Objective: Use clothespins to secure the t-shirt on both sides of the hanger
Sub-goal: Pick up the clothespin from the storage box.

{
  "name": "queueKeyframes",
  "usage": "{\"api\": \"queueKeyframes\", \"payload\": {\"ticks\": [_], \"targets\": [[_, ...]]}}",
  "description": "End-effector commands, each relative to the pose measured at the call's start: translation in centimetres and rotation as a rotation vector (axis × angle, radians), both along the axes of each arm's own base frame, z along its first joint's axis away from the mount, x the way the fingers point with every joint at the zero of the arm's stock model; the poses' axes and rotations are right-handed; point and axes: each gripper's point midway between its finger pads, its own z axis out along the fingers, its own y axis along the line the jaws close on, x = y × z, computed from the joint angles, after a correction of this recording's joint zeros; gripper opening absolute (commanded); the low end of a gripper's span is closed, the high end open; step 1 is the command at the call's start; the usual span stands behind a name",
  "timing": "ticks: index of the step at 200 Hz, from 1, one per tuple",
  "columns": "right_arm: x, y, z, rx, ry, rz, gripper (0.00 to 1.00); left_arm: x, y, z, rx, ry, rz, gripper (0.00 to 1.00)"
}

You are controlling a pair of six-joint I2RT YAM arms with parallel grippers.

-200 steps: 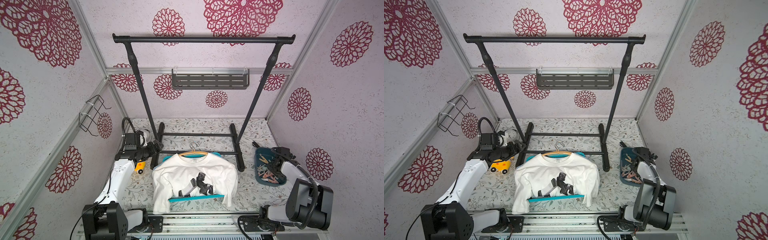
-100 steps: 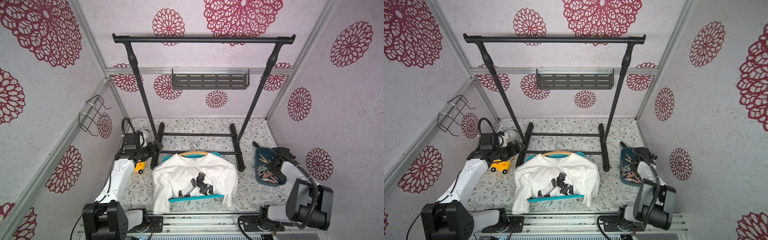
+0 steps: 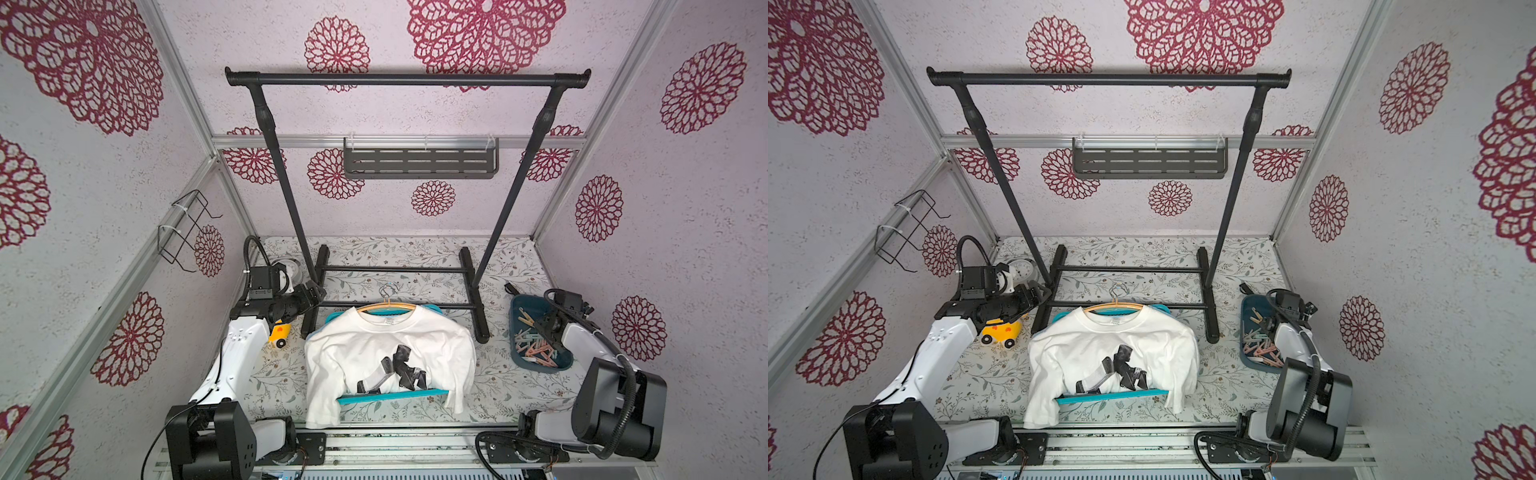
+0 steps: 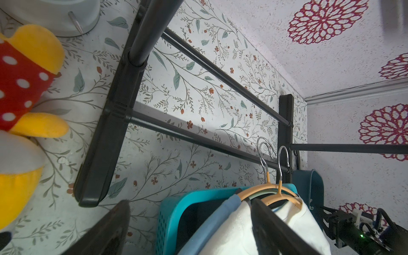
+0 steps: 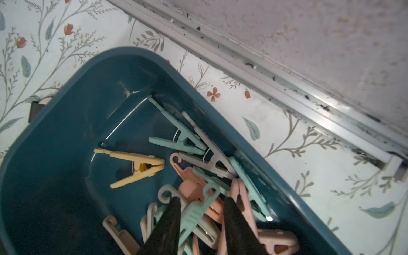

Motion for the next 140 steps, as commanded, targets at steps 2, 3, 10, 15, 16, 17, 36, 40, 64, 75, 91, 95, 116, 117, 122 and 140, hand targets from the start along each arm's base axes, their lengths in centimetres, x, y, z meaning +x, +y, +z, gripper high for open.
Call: {"api": "queueKeyframes", "payload": {"ticks": [2,3,10,15,16,17,36,40,64,75,91,95,116,117,122,140], "targets": [[1.1,-0.1,0.4,0.009,-0.051,-0.031,0.35,0.4,0.2,0.3,0.001,-0.008,-0.002,0.88],[1.0,-0.2,0.3,0.009,-0.051,-0.032,0.35,0.4,0.2,0.3,0.001,-0.007,-0.002,0.88],[1.0,-0.3,0.2,0.005,-0.046,-0.039,0.35,0.5,0.2,0.3,0.002,-0.007,-0.001,0.88],[1.0,-0.4,0.1,0.002,-0.046,-0.044,0.35,0.4,0.2,0.2,0.001,-0.005,-0.001,0.88],[1.0,-0.4,0.1,0.001,-0.046,-0.044,0.35,0.5,0.2,0.2,0.001,-0.004,-0.001,0.88],[1.0,-0.4,0.0,0.002,-0.045,-0.046,0.35,0.5,0.2,0.2,0.000,-0.004,-0.002,0.88],[1.2,-0.5,-0.4,0.004,-0.048,-0.055,0.34,0.5,0.2,0.2,0.002,-0.003,-0.003,0.88],[1.2,-0.5,-0.5,0.007,-0.045,-0.058,0.34,0.4,0.2,0.2,0.001,-0.001,-0.002,0.88],[1.4,-0.5,-1.4,0.022,-0.041,-0.071,0.34,0.4,0.2,0.2,0.004,-0.004,-0.003,0.88],[1.7,-0.4,-1.6,0.030,-0.049,-0.074,0.33,0.4,0.2,0.2,0.006,-0.002,-0.001,0.88],[2.0,-0.4,-1.9,0.041,-0.057,-0.083,0.29,0.4,0.2,0.3,0.008,-0.006,-0.002,0.88],[2.1,-0.4,-1.9,0.043,-0.060,-0.085,0.28,0.4,0.3,0.3,0.008,-0.008,-0.001,0.88],[2.6,-0.5,-1.8,0.048,-0.082,-0.092,0.25,0.4,0.3,0.4,0.011,-0.009,0.001,0.88],[2.6,-0.5,-1.8,0.048,-0.083,-0.093,0.25,0.4,0.3,0.4,0.012,-0.009,0.001,0.88],[2.7,-0.5,-1.8,0.048,-0.086,-0.094,0.25,0.4,0.3,0.4,0.012,-0.010,0.000,0.88],[2.9,-0.7,-1.7,0.044,-0.097,-0.098,0.21,0.3,0.3,0.5,0.014,-0.015,0.001,0.88]]}}
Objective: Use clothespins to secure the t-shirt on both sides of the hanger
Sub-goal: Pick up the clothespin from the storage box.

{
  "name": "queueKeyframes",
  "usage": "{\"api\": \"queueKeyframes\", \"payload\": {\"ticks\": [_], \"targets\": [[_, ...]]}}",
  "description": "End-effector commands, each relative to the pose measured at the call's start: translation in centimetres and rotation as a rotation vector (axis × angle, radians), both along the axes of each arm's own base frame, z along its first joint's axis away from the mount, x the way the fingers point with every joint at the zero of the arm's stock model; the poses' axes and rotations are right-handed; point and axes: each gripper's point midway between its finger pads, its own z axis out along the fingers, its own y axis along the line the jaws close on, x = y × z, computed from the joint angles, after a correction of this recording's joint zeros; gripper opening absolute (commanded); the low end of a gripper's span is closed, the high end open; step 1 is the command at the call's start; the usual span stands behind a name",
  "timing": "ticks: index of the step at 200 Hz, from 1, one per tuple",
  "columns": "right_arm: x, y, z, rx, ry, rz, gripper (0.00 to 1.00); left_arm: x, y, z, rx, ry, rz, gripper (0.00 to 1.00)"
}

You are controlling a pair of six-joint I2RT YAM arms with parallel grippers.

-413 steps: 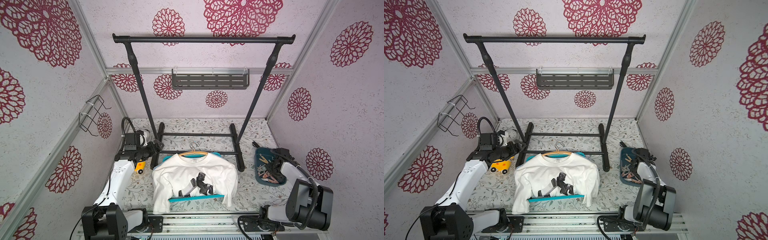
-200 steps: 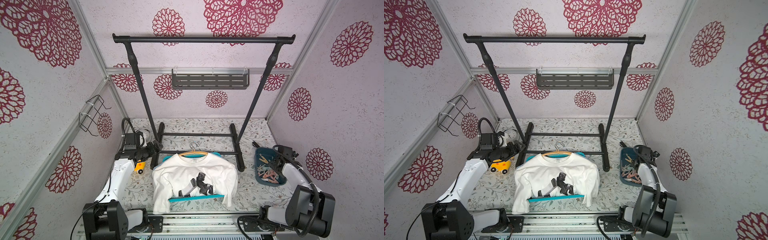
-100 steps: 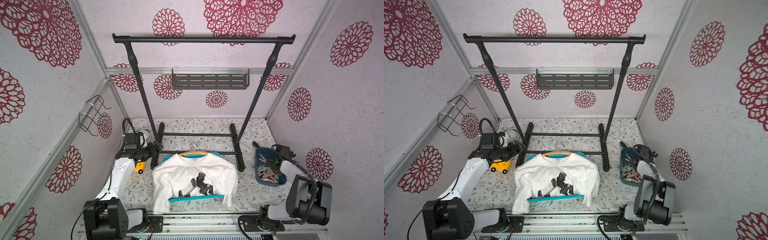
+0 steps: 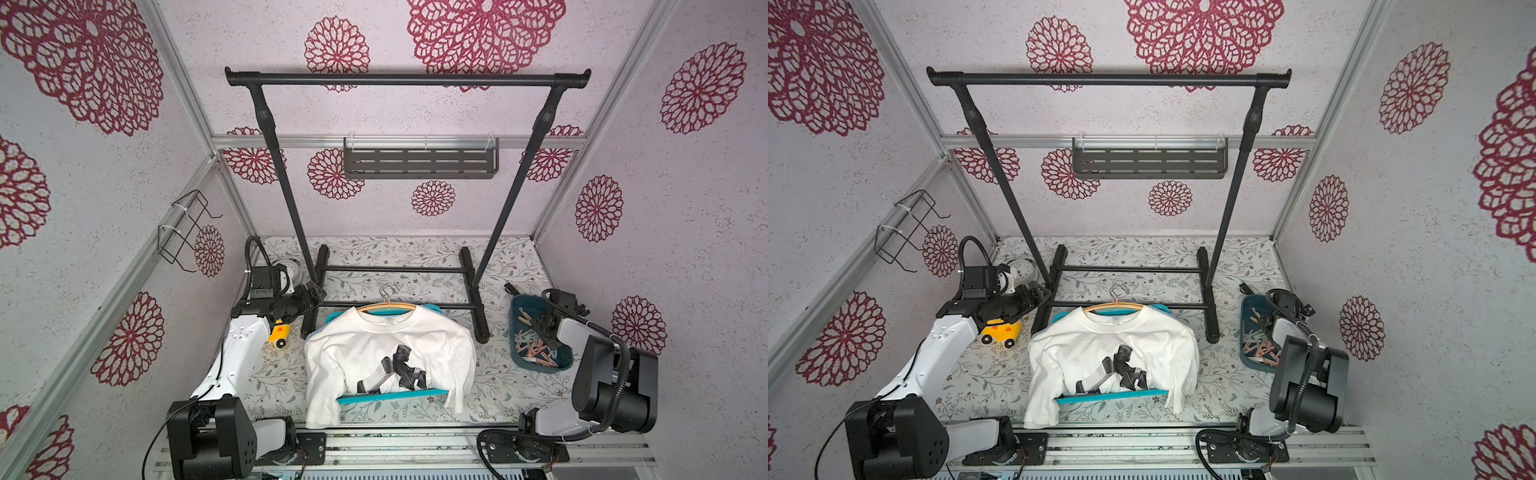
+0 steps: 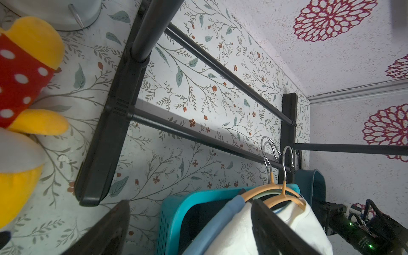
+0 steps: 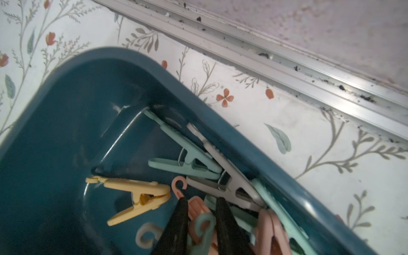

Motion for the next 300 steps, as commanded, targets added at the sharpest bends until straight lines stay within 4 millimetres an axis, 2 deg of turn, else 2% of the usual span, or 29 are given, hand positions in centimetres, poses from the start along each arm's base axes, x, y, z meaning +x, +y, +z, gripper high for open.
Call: {"api": "queueKeyframes", "payload": {"ticks": [1,21,96,134,171,194,204,260,300], "targets": [[0.7,-0.1,0.5,0.002,-0.043,-0.020,0.21,0.3,0.3,1.0,0.014,-0.030,0.000,0.88],[0.9,-0.1,0.7,0.001,-0.053,-0.020,0.20,0.3,0.4,1.1,0.018,-0.034,0.002,0.88],[1.9,-0.2,1.4,-0.013,-0.102,-0.001,0.06,0.3,0.6,1.2,0.030,-0.039,0.008,0.88],[2.2,-0.2,1.5,-0.013,-0.098,0.014,0.05,0.3,0.7,1.2,0.039,-0.033,0.011,0.88],[2.4,0.4,3.0,-0.002,-0.117,0.054,0.04,0.3,0.9,1.3,0.048,-0.033,0.016,0.88],[1.7,0.8,3.5,0.011,-0.110,0.059,0.03,0.3,0.6,1.6,0.033,-0.040,0.009,0.89],[1.2,1.0,3.6,0.013,-0.101,0.062,0.00,0.2,0.6,1.8,0.036,-0.045,0.010,0.88],[-1.4,1.5,5.3,-0.029,-0.094,0.097,0.00,0.0,0.8,2.5,0.040,-0.073,0.021,0.88],[-0.6,2.5,6.5,-0.009,-0.184,0.149,0.00,-0.2,0.9,2.9,0.048,-0.090,0.028,0.88]]}}
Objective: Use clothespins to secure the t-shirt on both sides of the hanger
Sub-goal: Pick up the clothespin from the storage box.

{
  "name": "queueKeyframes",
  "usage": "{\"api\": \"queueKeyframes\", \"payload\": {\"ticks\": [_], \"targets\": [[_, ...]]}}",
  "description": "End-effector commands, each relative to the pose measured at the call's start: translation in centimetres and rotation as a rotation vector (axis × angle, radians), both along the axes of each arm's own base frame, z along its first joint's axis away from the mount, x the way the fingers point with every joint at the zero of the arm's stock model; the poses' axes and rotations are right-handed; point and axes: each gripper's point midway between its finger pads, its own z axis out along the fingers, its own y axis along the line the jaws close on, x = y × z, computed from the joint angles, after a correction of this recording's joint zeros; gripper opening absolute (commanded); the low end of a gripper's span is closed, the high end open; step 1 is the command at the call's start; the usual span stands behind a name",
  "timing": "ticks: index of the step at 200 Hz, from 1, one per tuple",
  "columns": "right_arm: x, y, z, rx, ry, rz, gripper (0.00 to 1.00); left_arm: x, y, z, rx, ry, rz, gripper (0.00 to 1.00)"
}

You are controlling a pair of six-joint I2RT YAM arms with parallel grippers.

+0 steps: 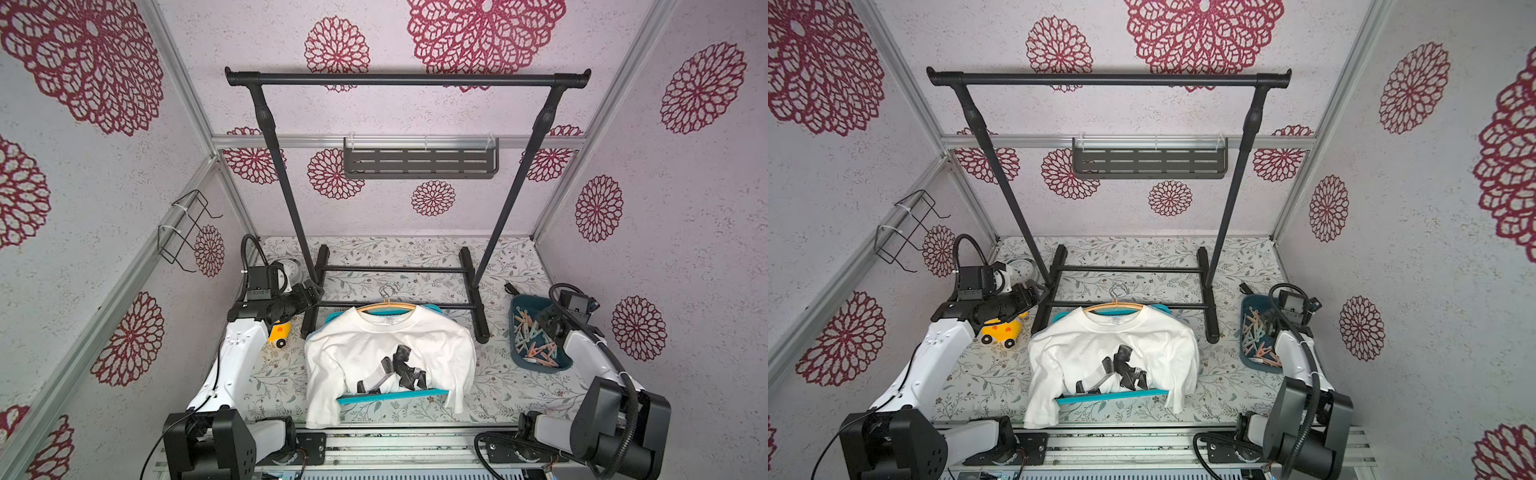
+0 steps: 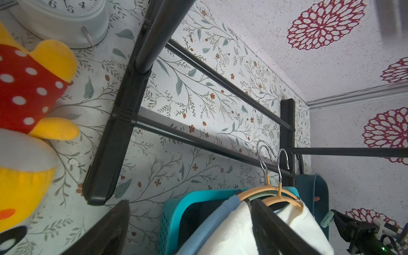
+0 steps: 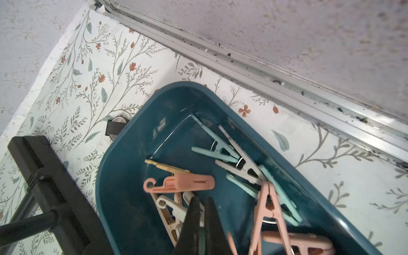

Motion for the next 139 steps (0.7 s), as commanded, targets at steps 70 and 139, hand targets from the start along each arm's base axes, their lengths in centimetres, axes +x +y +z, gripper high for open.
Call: {"api": "queueKeyframes", "payload": {"ticks": [70,139], "targets": [[2.0,3.6,6.3,-0.008,-0.291,0.230,0.00,-0.2,-3.3,3.5,-0.057,-0.148,-0.139,0.87],[2.3,9.7,17.6,-0.056,-0.676,0.450,0.00,-3.9,-12.5,11.2,-0.034,-0.447,-0.408,0.97]]}}
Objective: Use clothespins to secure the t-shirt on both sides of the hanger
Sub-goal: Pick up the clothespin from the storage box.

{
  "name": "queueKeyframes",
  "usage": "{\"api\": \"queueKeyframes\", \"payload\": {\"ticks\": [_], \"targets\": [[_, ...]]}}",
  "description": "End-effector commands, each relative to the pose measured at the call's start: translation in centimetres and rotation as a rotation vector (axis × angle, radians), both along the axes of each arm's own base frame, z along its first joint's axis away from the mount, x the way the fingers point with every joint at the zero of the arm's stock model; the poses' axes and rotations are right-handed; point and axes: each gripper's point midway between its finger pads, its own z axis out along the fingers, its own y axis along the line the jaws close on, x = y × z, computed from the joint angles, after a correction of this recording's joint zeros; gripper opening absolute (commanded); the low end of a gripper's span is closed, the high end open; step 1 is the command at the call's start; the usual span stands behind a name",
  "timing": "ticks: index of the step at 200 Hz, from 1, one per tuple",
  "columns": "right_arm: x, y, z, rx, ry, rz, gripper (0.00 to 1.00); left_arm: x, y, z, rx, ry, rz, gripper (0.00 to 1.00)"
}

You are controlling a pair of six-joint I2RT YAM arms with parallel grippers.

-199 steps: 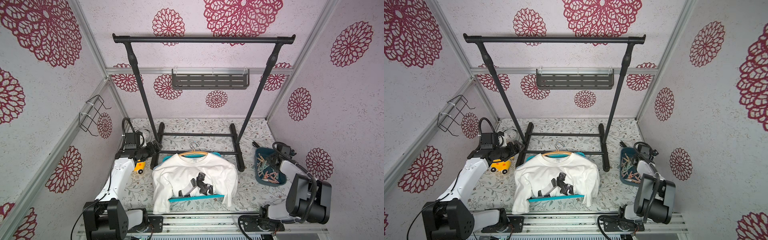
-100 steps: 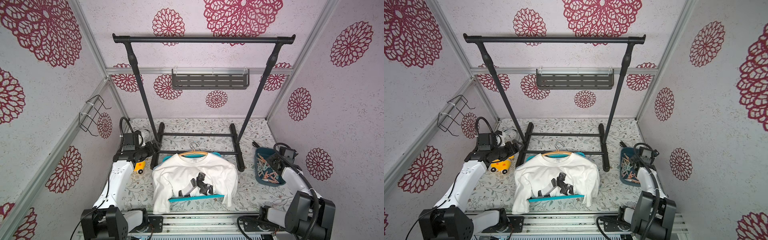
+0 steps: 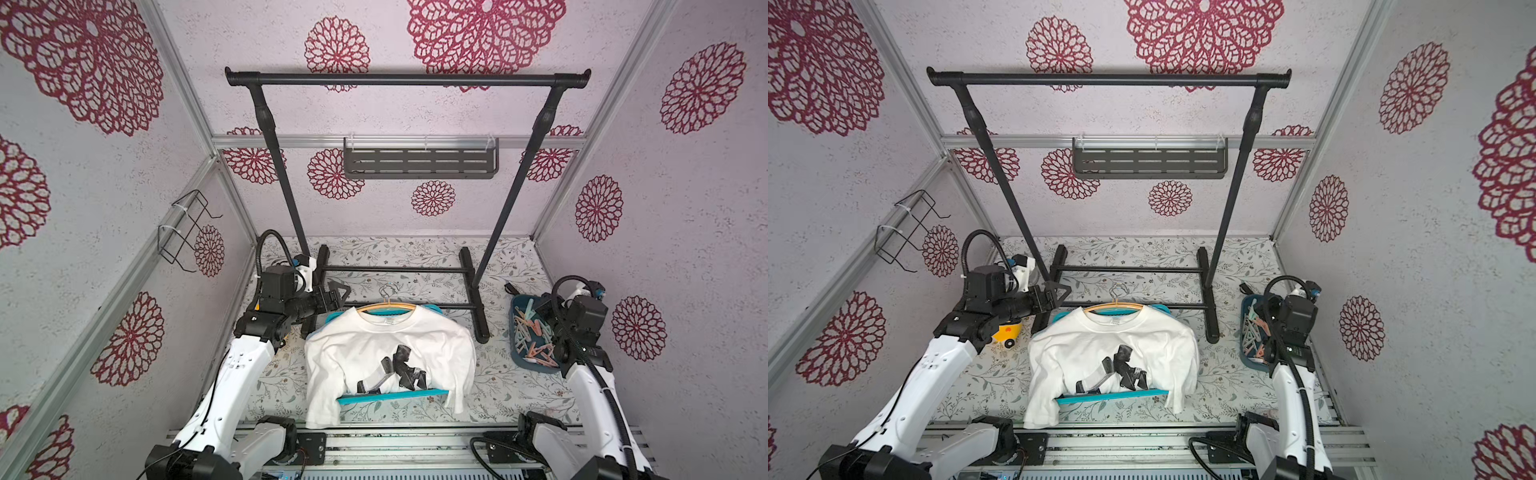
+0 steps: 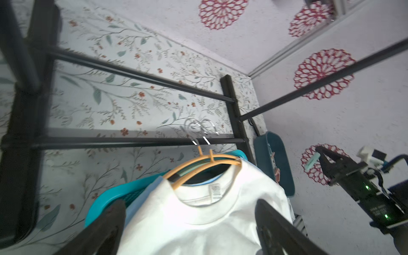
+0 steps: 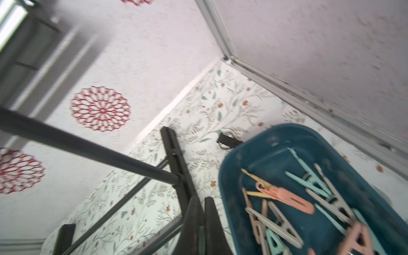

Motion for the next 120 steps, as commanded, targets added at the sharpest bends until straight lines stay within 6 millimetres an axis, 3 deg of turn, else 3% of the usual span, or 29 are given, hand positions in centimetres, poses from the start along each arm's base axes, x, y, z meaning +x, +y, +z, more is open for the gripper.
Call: {"api": "queueKeyframes", "payload": {"ticks": [1,26,63,120], "targets": [[0.8,3.0,4.9,-0.015,-0.163,0.118,0.00,-0.9,-2.8,4.2,0.001,-0.172,-0.070,0.97],[1.2,7.2,7.7,0.017,-0.237,0.222,0.00,-3.3,-7.2,5.8,0.042,-0.260,-0.189,1.00],[0.8,12.2,11.6,0.157,-0.357,0.331,0.00,-5.6,-11.7,6.6,0.070,-0.383,-0.259,0.99],[-1.0,17.6,14.3,0.353,-0.439,0.411,0.00,-5.2,-18.1,7.1,0.126,-0.547,-0.247,0.94]]}}
